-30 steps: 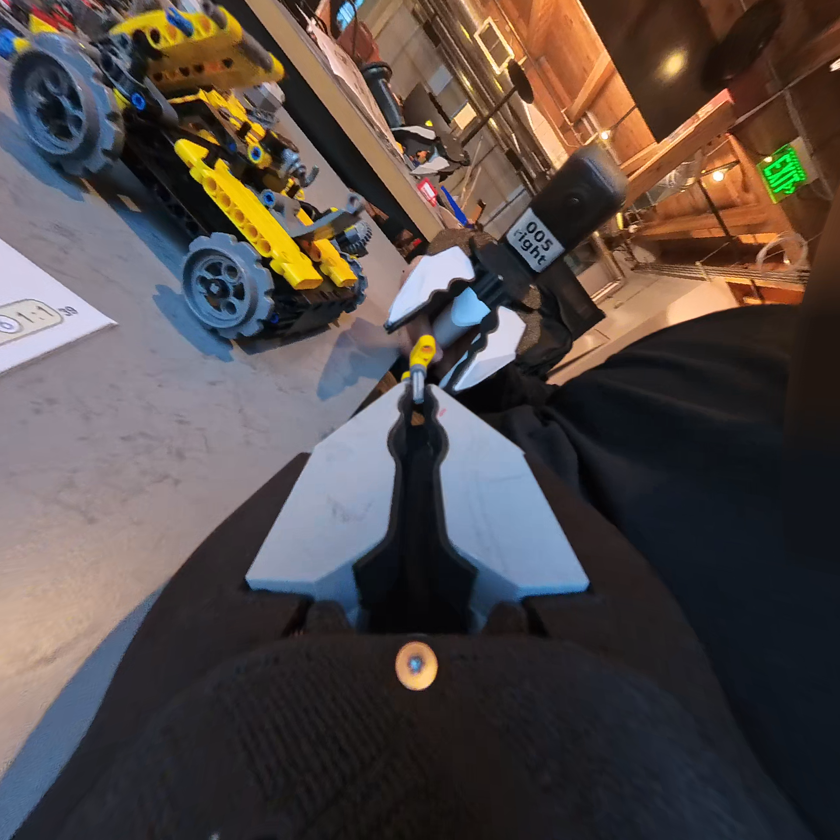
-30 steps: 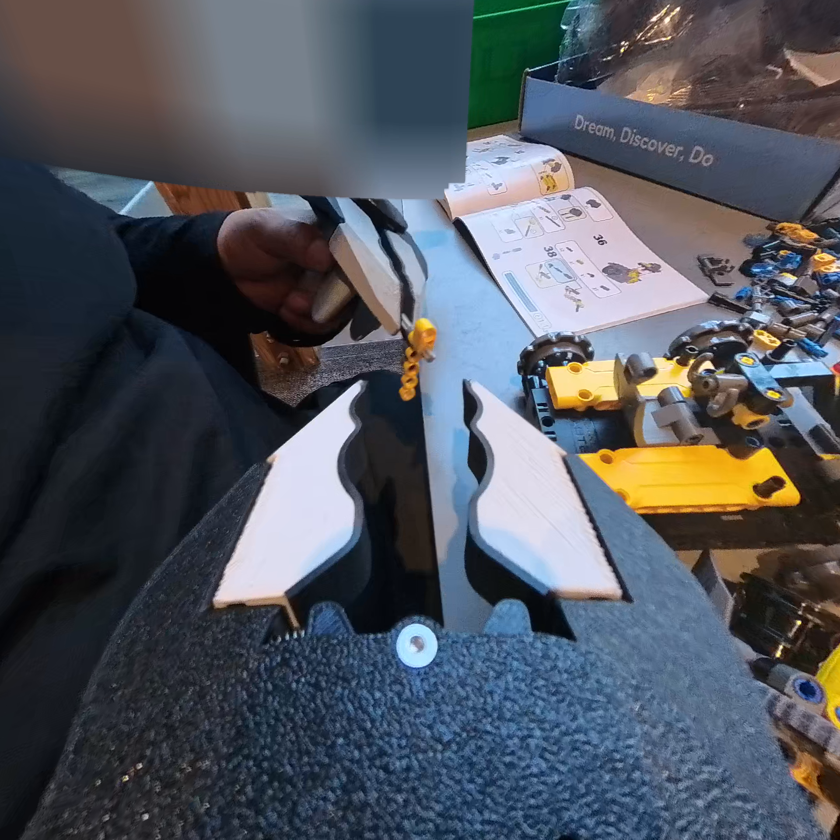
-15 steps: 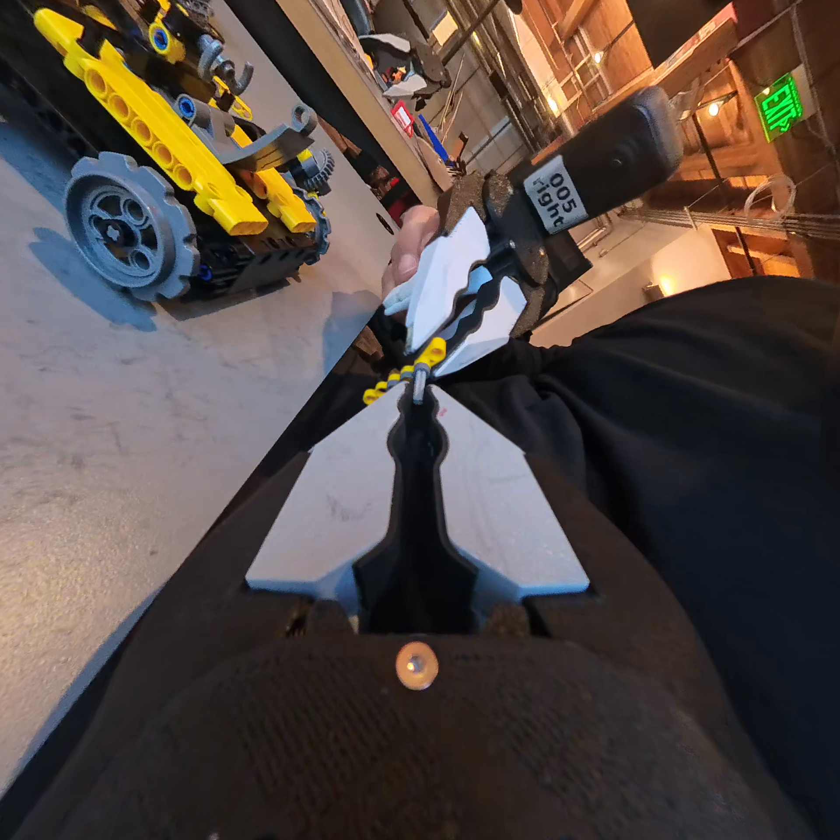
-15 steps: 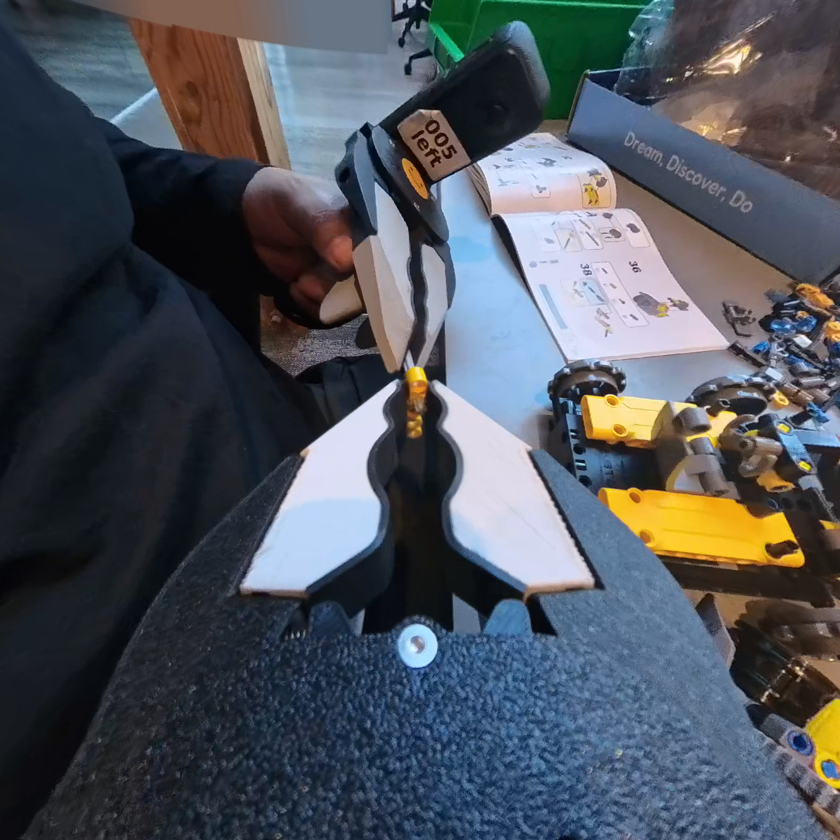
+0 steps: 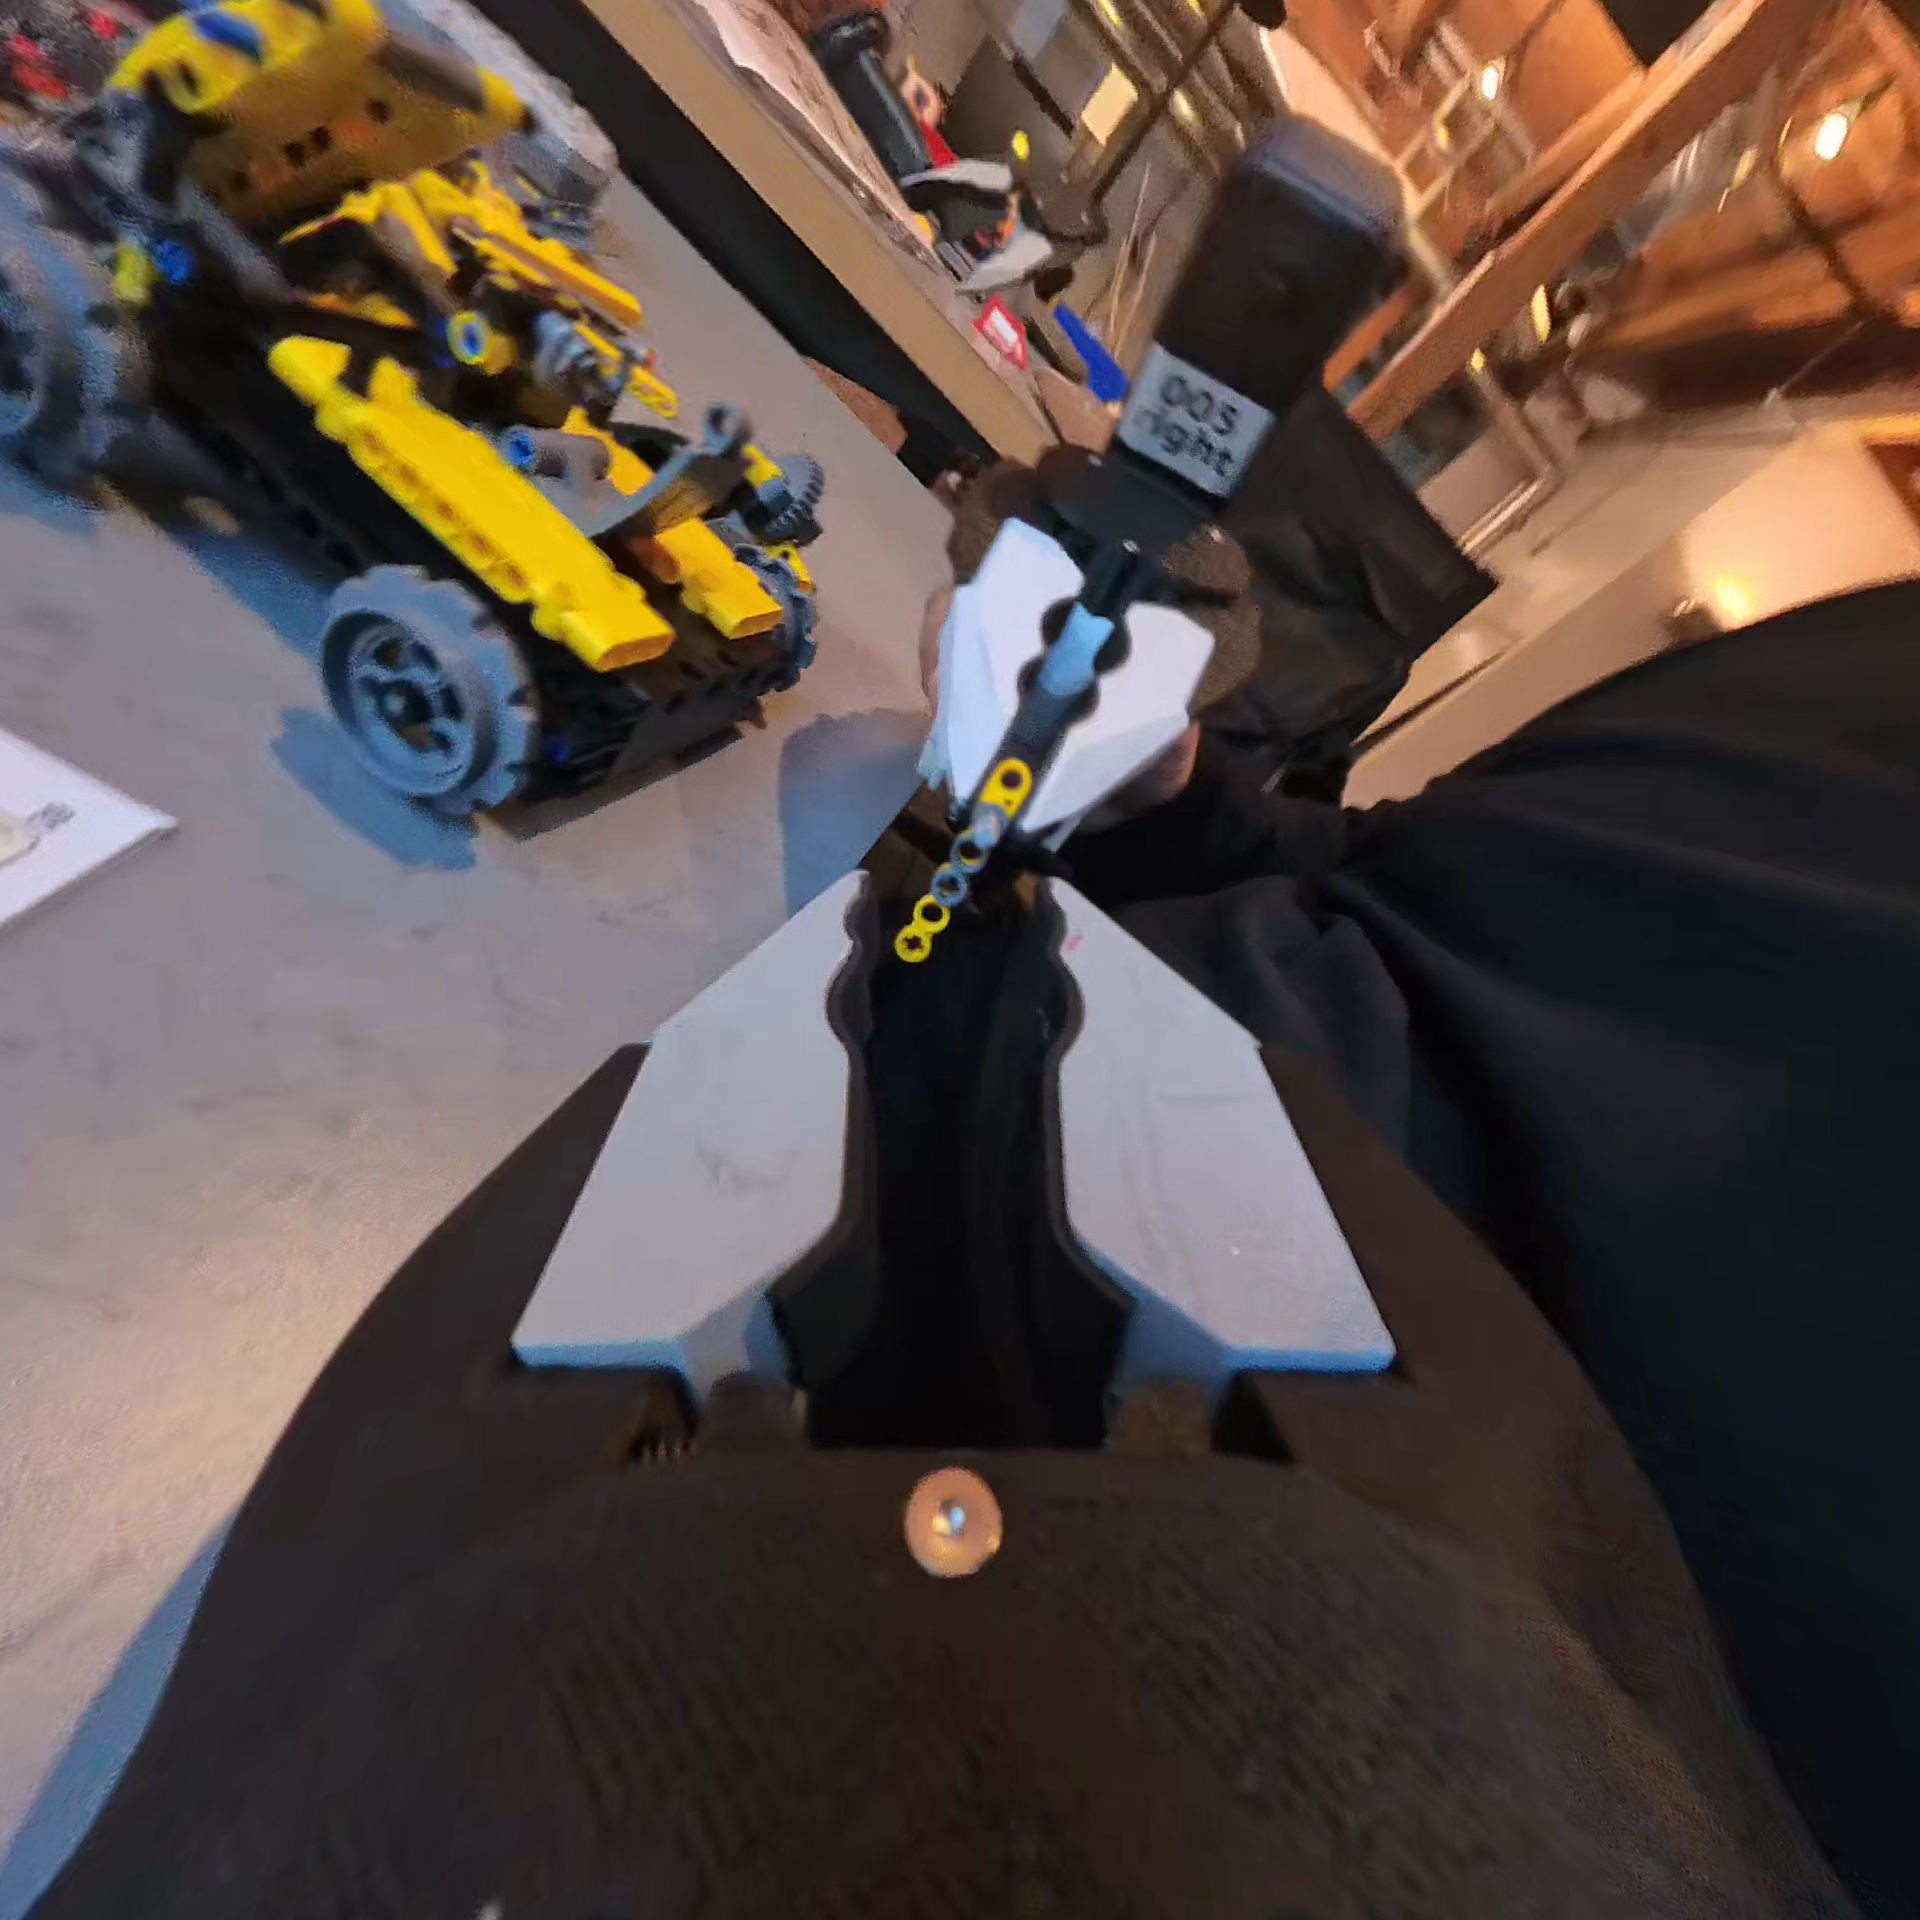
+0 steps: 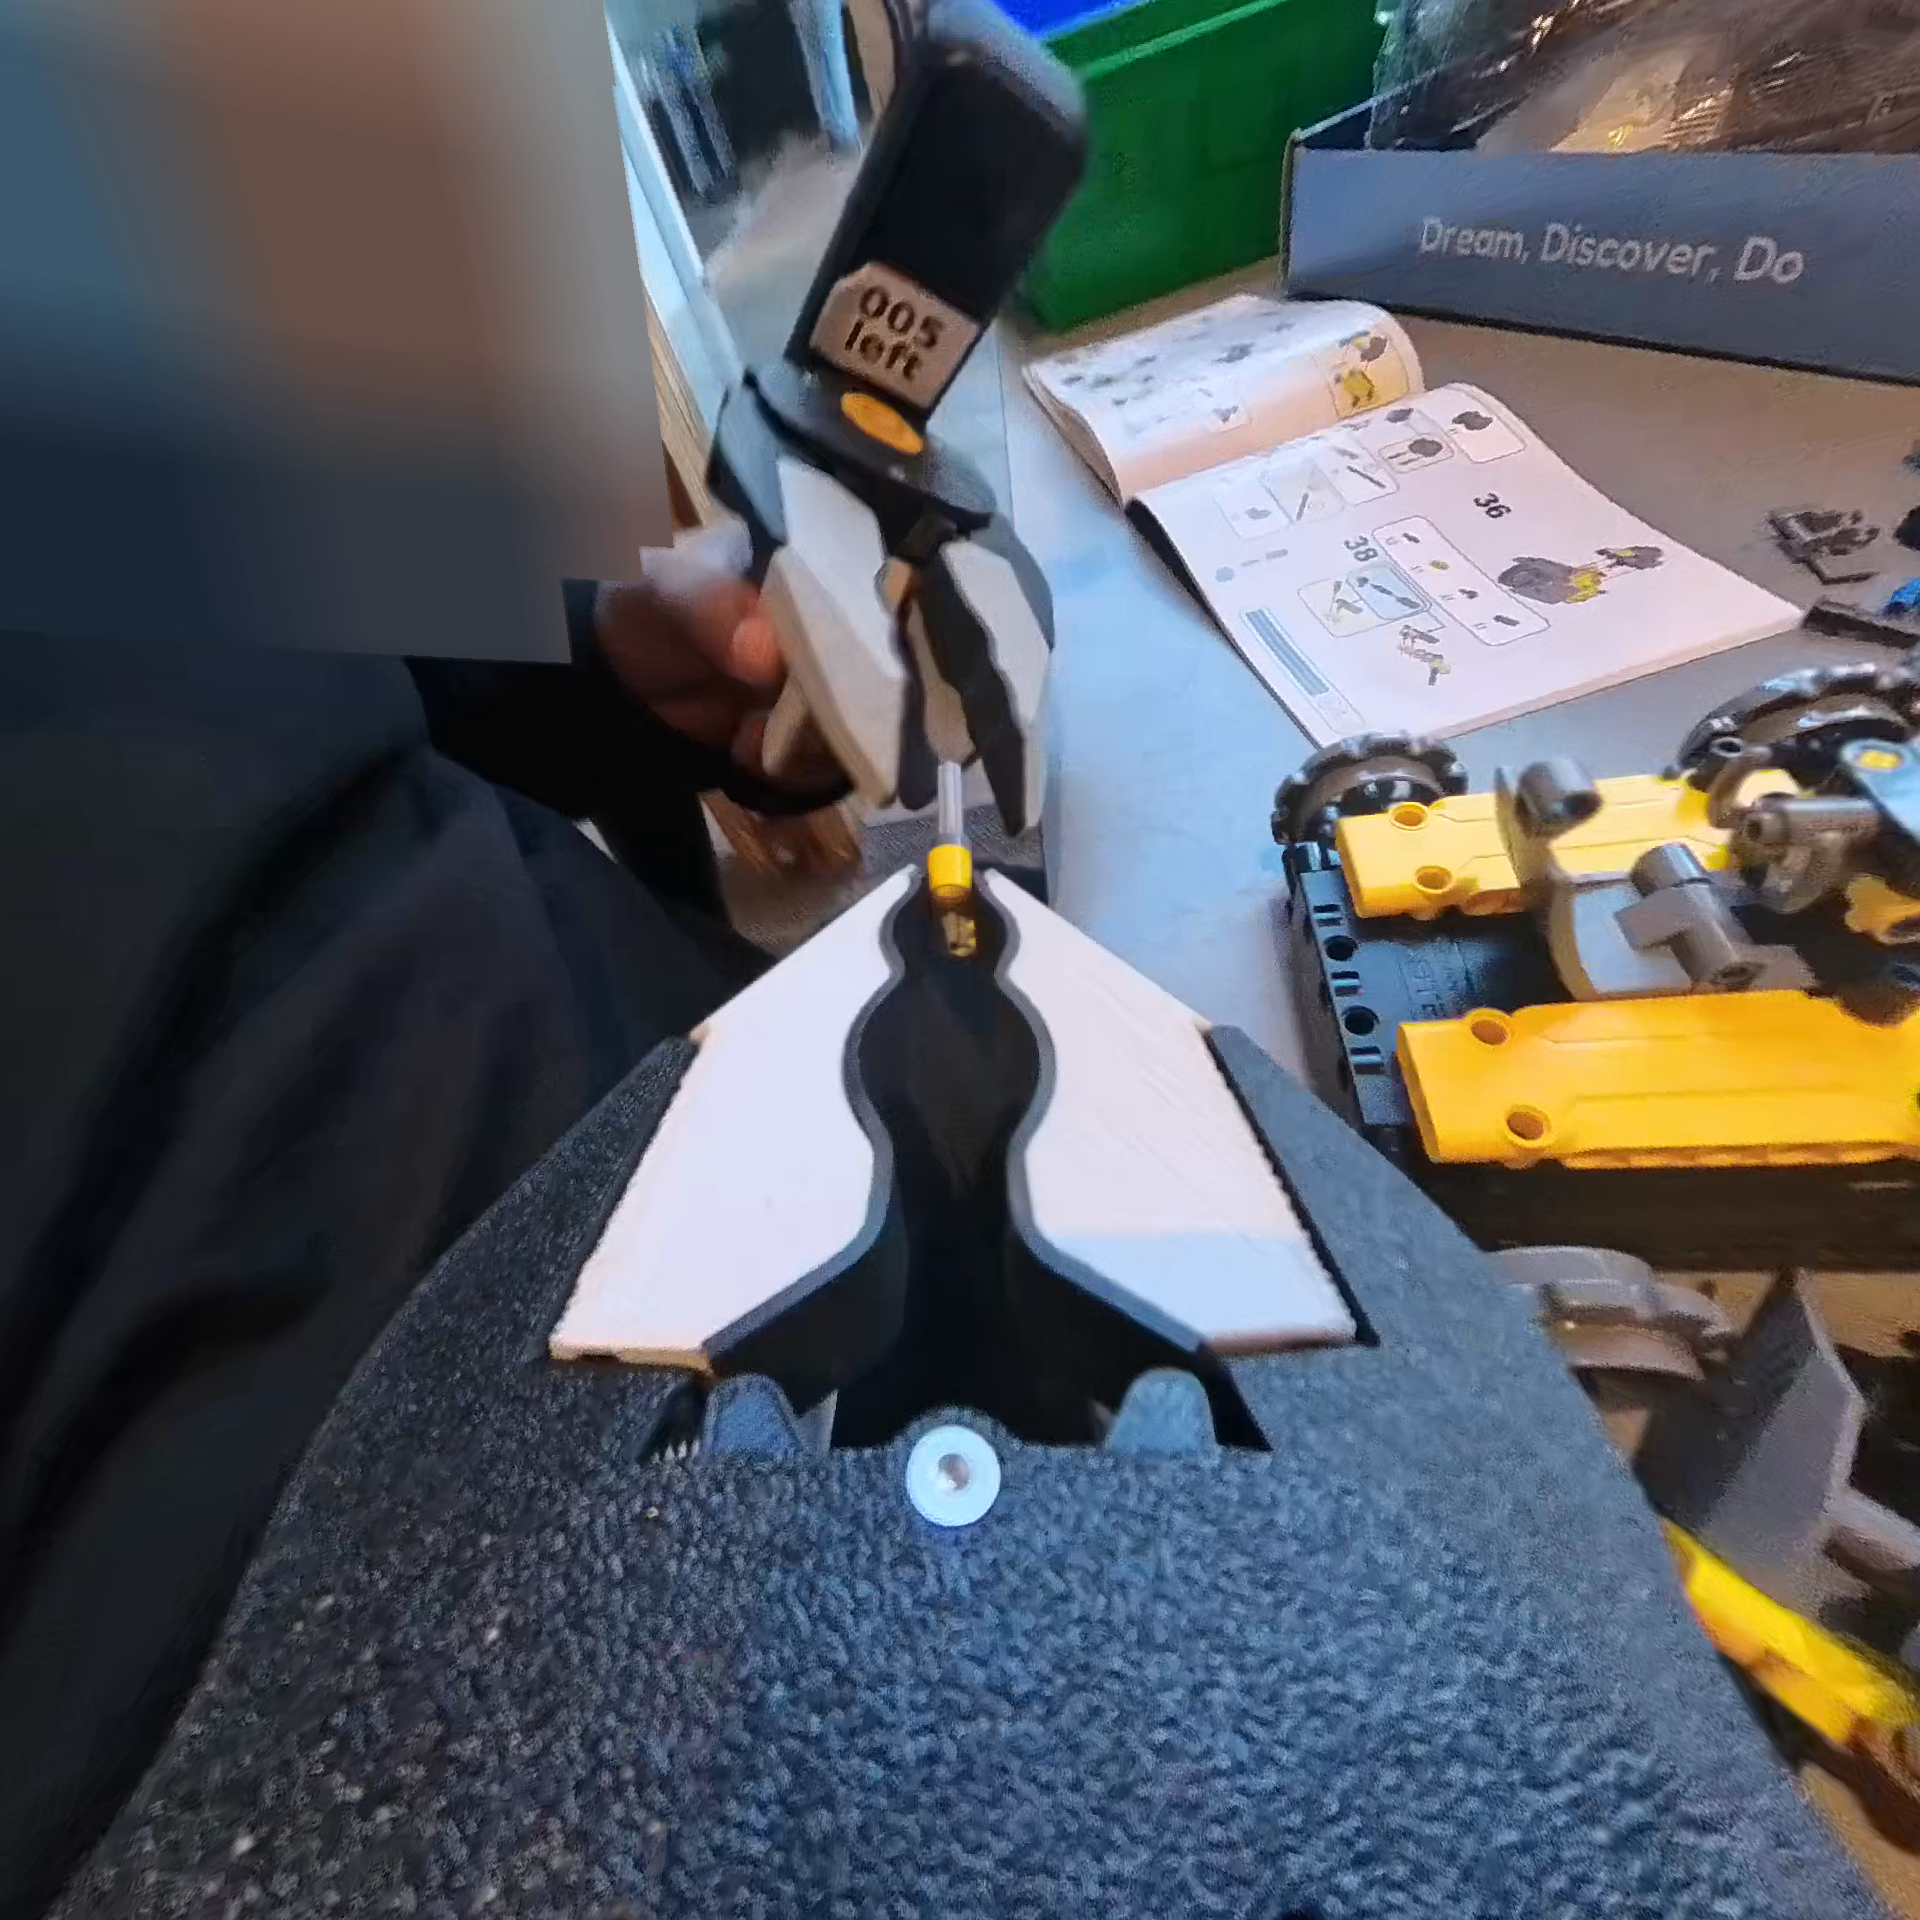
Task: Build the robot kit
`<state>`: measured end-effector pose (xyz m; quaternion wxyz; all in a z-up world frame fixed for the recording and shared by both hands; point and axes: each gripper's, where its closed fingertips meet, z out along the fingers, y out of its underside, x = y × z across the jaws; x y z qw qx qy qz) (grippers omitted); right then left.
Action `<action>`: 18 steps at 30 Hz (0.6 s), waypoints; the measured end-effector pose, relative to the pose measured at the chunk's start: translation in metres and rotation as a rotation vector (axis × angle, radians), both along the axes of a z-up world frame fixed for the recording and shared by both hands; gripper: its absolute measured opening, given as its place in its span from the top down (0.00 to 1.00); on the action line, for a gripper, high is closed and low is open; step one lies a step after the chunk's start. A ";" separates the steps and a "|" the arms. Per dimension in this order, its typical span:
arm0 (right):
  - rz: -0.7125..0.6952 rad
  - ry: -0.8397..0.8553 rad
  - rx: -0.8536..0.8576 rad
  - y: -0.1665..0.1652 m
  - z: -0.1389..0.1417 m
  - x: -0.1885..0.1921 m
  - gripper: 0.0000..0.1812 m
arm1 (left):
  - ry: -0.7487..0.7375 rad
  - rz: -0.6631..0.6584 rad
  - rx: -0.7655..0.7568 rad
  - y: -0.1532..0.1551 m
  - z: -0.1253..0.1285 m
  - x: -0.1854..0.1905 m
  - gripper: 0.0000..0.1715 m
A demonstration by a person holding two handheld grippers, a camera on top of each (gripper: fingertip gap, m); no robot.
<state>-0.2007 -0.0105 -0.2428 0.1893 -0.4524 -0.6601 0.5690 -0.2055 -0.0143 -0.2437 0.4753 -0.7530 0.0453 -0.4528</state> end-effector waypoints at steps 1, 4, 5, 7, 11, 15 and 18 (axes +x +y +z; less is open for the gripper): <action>-0.004 0.002 -0.060 0.000 0.004 -0.001 0.96 | 0.043 -0.015 0.020 -0.001 0.001 0.005 0.83; -0.015 0.001 -0.225 0.000 0.013 -0.002 0.96 | 0.151 -0.059 0.066 -0.005 -0.001 0.021 0.77; -0.014 -0.004 -0.270 -0.002 0.015 -0.003 0.96 | 0.181 -0.056 0.082 -0.005 -0.001 0.024 0.78; -0.013 -0.020 -0.334 -0.007 0.015 -0.003 0.96 | 0.252 -0.019 0.116 -0.003 -0.001 0.022 0.84; -0.033 -0.053 -0.401 -0.011 0.012 -0.004 0.96 | 0.377 0.029 0.151 -0.002 -0.004 0.014 0.96; -0.061 -0.077 -0.399 -0.010 0.008 -0.004 0.96 | 0.359 0.031 0.101 -0.001 -0.009 0.013 0.97; -0.079 -0.050 -0.281 -0.005 0.006 -0.002 0.90 | 0.149 -0.002 0.040 -0.003 -0.003 0.013 0.97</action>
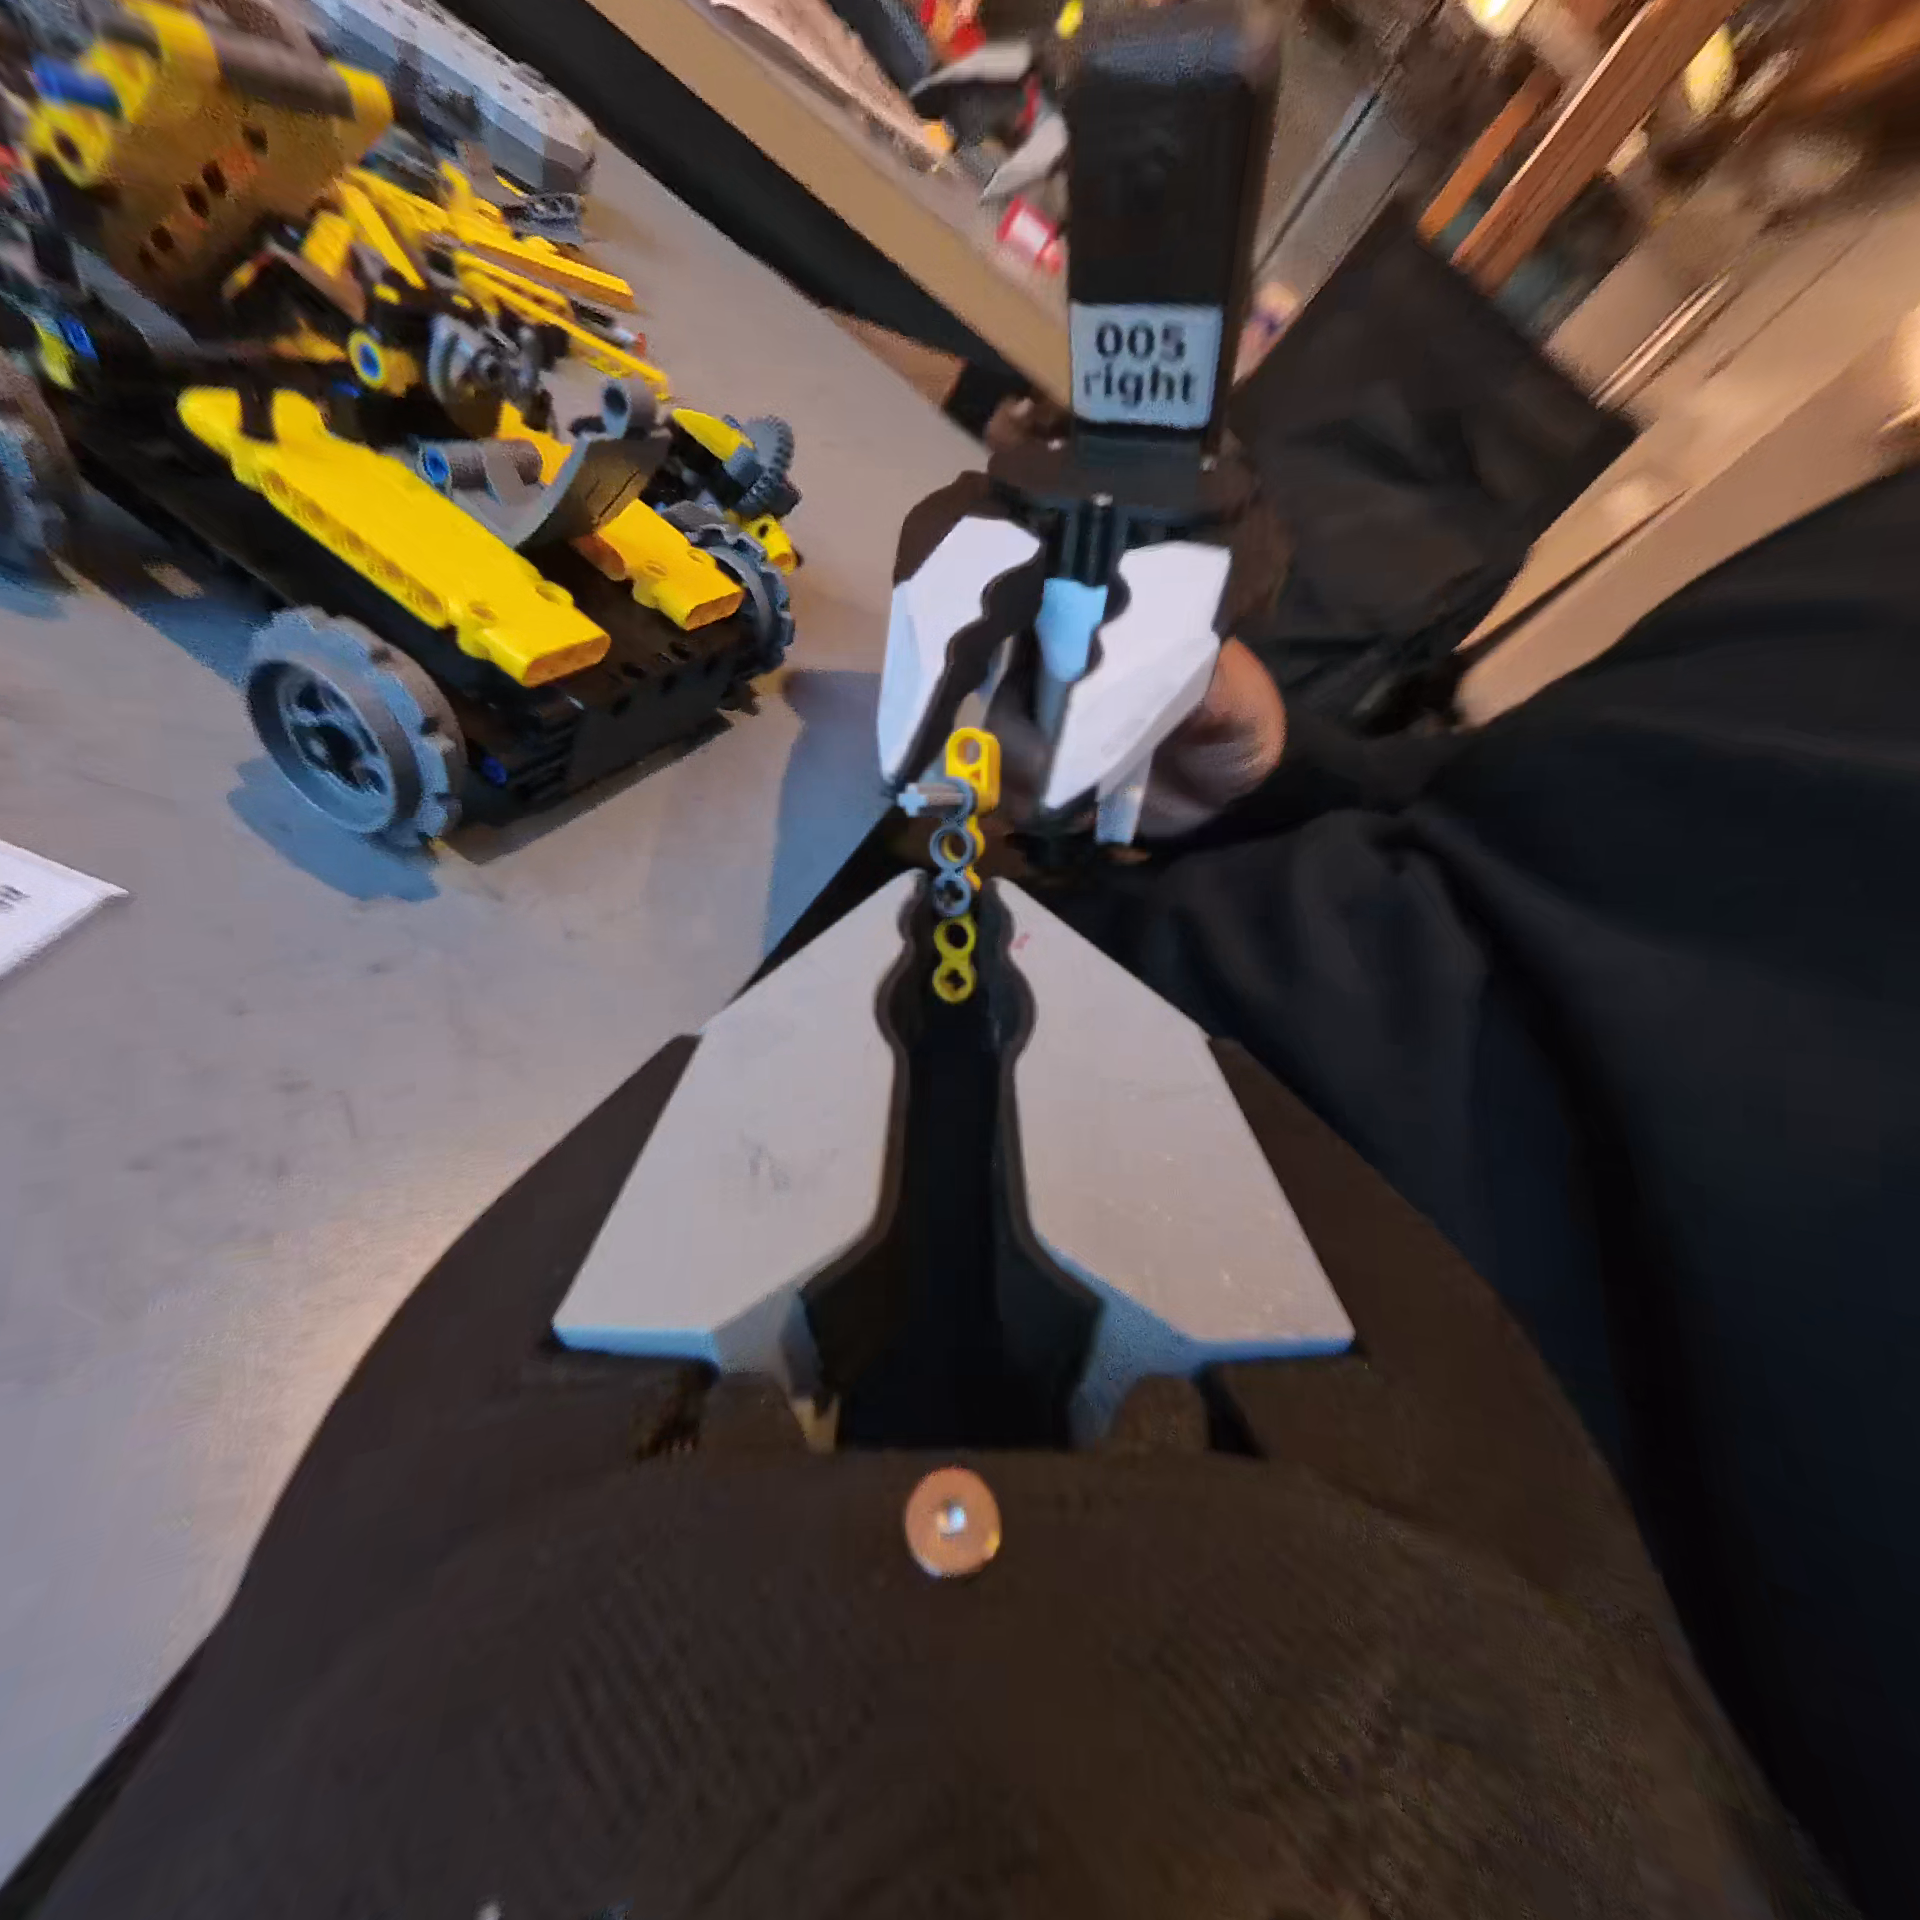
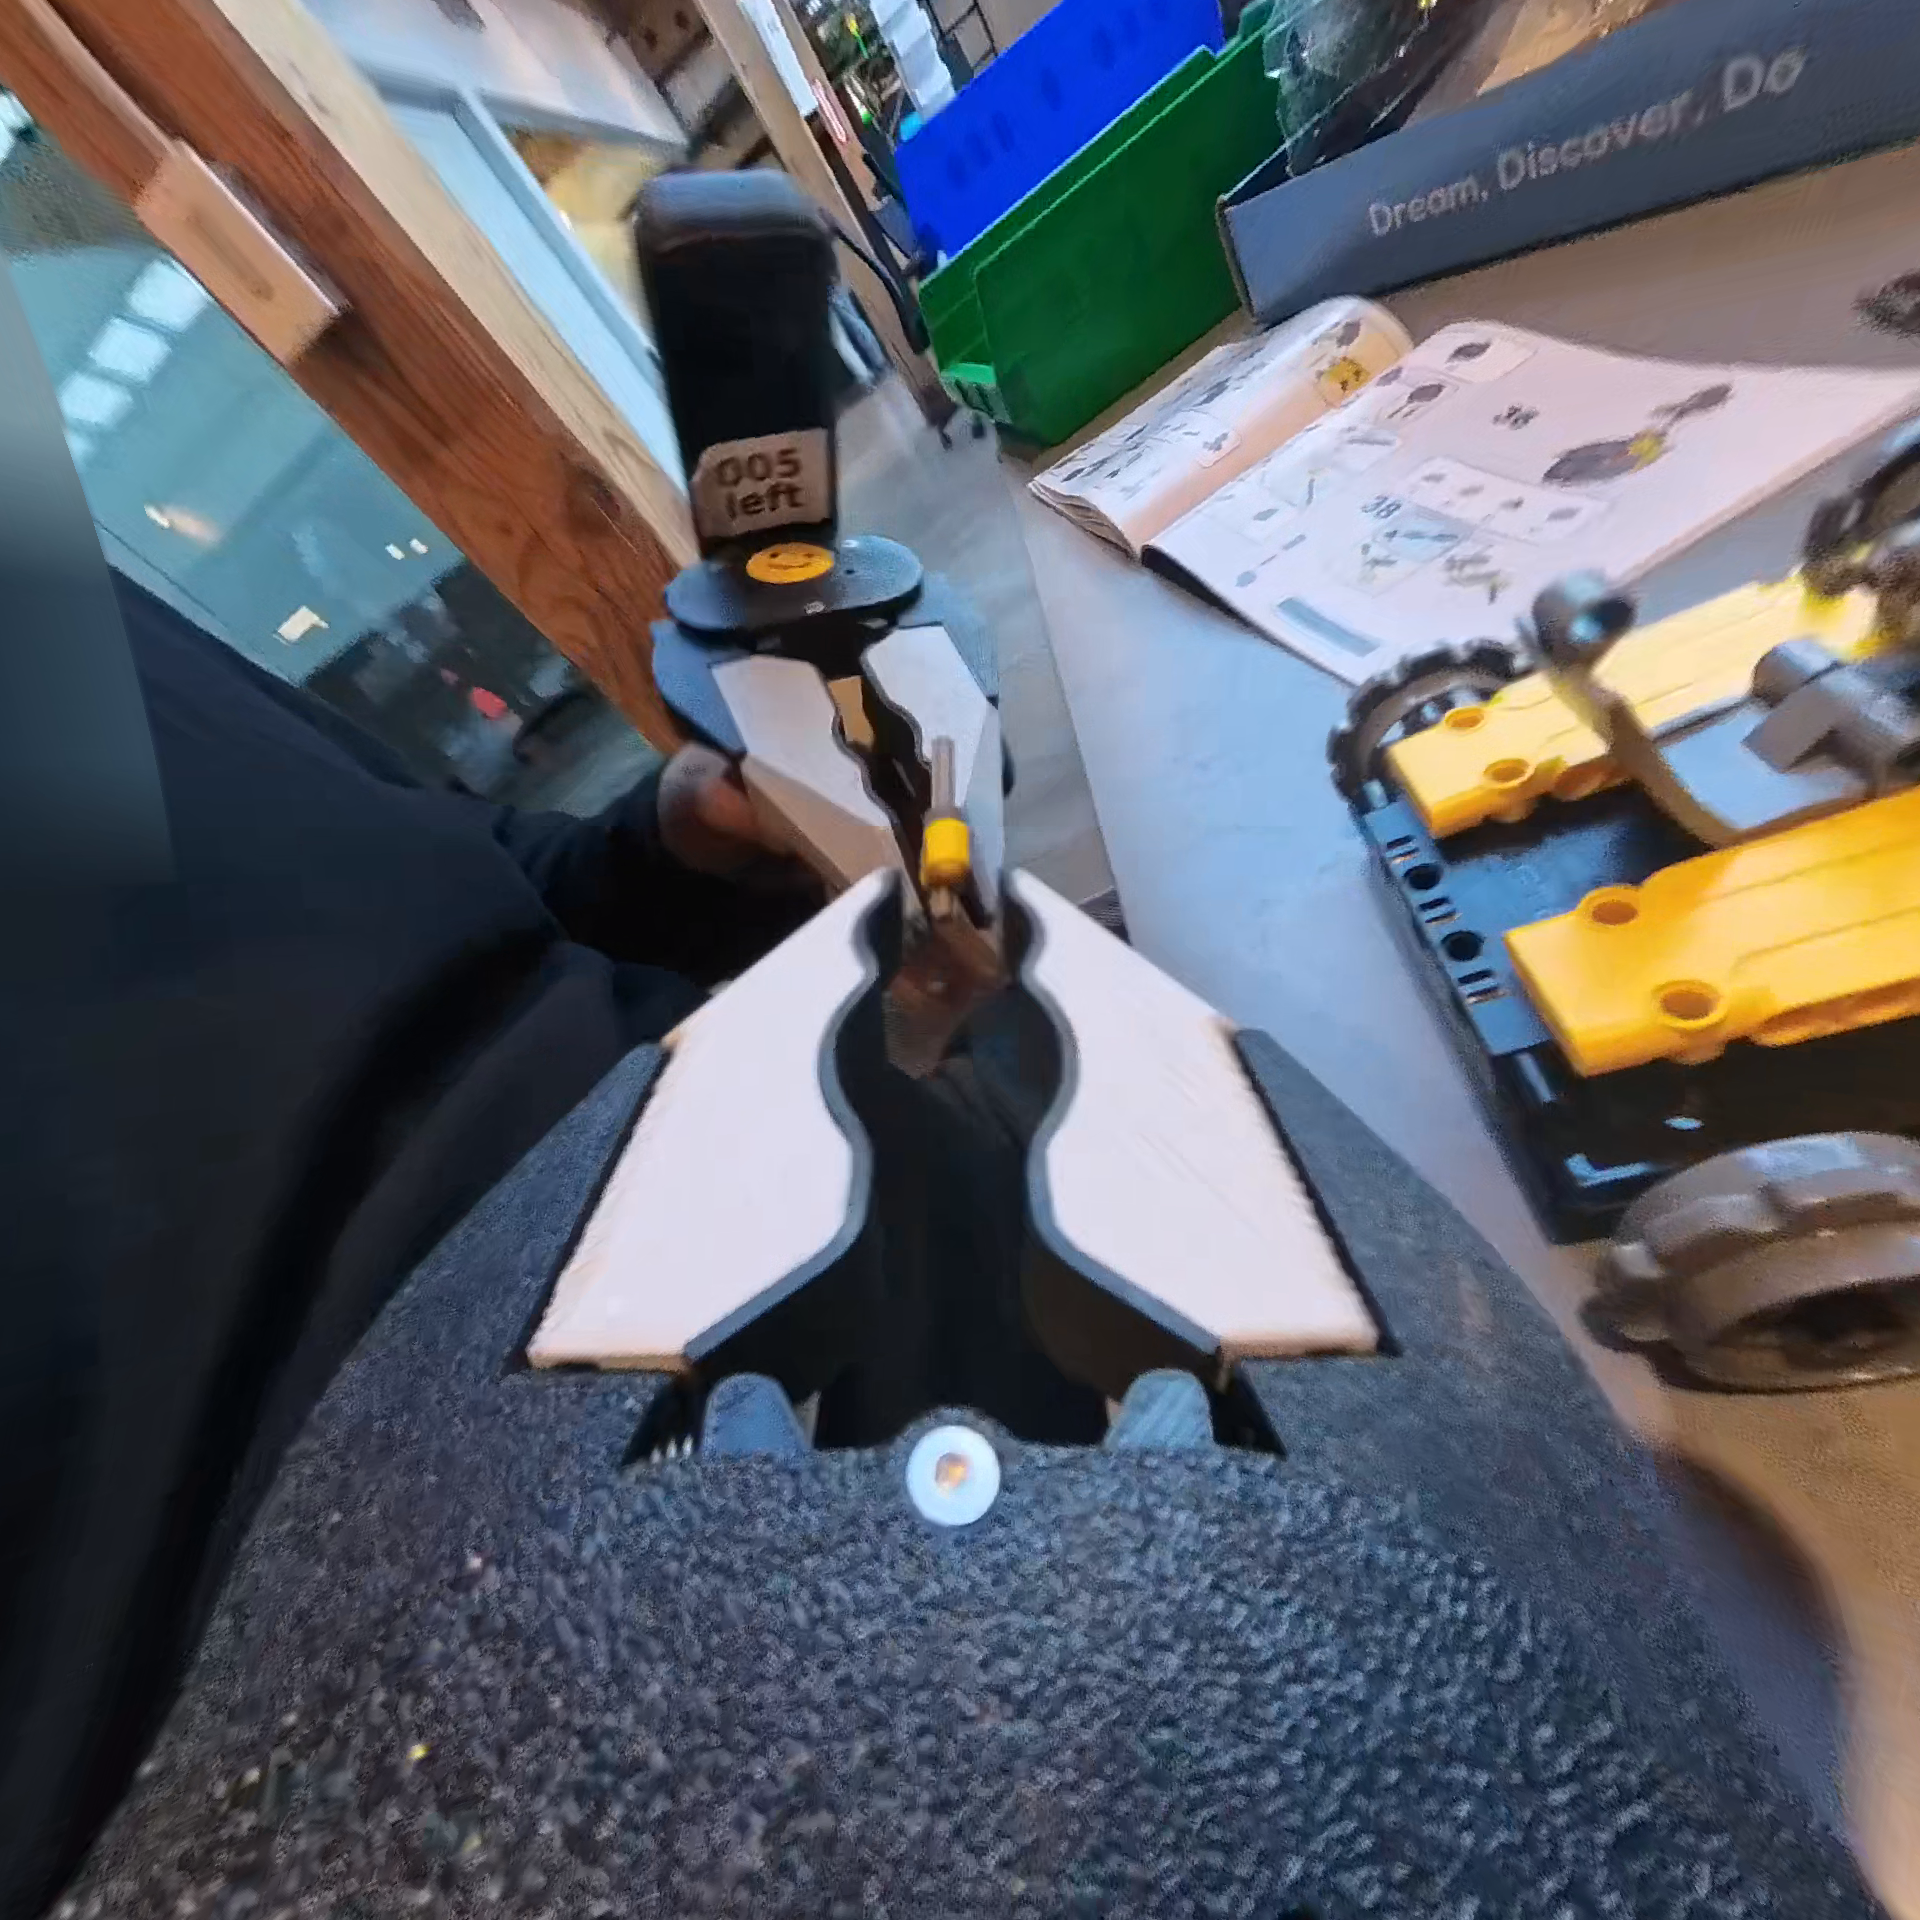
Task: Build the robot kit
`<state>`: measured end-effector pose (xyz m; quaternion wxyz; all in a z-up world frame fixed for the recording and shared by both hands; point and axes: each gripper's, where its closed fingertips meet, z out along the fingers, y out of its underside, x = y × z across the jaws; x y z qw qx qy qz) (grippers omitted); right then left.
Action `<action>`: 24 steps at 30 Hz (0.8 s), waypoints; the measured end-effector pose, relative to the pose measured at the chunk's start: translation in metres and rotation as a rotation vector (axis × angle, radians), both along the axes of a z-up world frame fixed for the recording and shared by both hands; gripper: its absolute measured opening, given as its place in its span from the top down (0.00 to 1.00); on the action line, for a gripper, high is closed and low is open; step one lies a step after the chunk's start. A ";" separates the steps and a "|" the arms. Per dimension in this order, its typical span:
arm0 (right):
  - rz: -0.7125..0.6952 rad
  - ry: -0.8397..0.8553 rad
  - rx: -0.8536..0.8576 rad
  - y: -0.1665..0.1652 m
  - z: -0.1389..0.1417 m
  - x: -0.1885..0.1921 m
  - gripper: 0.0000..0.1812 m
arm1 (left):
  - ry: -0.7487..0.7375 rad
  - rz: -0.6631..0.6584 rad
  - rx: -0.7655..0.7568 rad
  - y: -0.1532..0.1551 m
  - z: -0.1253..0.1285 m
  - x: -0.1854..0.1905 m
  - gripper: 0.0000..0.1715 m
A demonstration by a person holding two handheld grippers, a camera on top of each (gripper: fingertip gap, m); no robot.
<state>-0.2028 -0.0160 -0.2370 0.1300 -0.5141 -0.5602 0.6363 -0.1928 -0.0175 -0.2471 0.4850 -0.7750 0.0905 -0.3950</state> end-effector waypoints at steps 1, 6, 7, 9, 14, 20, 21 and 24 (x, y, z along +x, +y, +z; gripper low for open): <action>-0.004 0.017 0.058 0.002 0.001 0.002 0.85 | -0.094 -0.019 -0.030 -0.001 0.002 -0.001 0.97; -0.039 0.058 0.437 0.013 -0.002 0.009 0.80 | -0.339 -0.101 -0.148 -0.005 0.001 0.004 0.97; -0.028 0.071 0.505 0.012 -0.002 0.010 0.79 | -0.353 -0.118 -0.160 -0.006 0.000 0.007 0.97; 0.021 0.093 0.616 0.007 -0.002 0.015 0.75 | -0.340 -0.148 -0.184 -0.008 -0.004 0.013 0.97; 0.192 0.147 0.806 0.001 -0.010 0.029 0.72 | -0.228 -0.299 -0.276 -0.025 -0.024 0.036 0.97; 0.435 0.189 0.759 -0.018 -0.011 0.041 0.72 | -0.244 -0.431 -0.334 -0.038 -0.030 0.049 0.97; 0.457 0.191 0.731 -0.021 -0.010 0.040 0.72 | -0.252 -0.450 -0.326 -0.039 -0.028 0.051 0.97; 0.495 0.187 0.645 -0.029 -0.009 0.038 0.72 | -0.292 -0.514 -0.271 -0.045 -0.015 0.055 0.97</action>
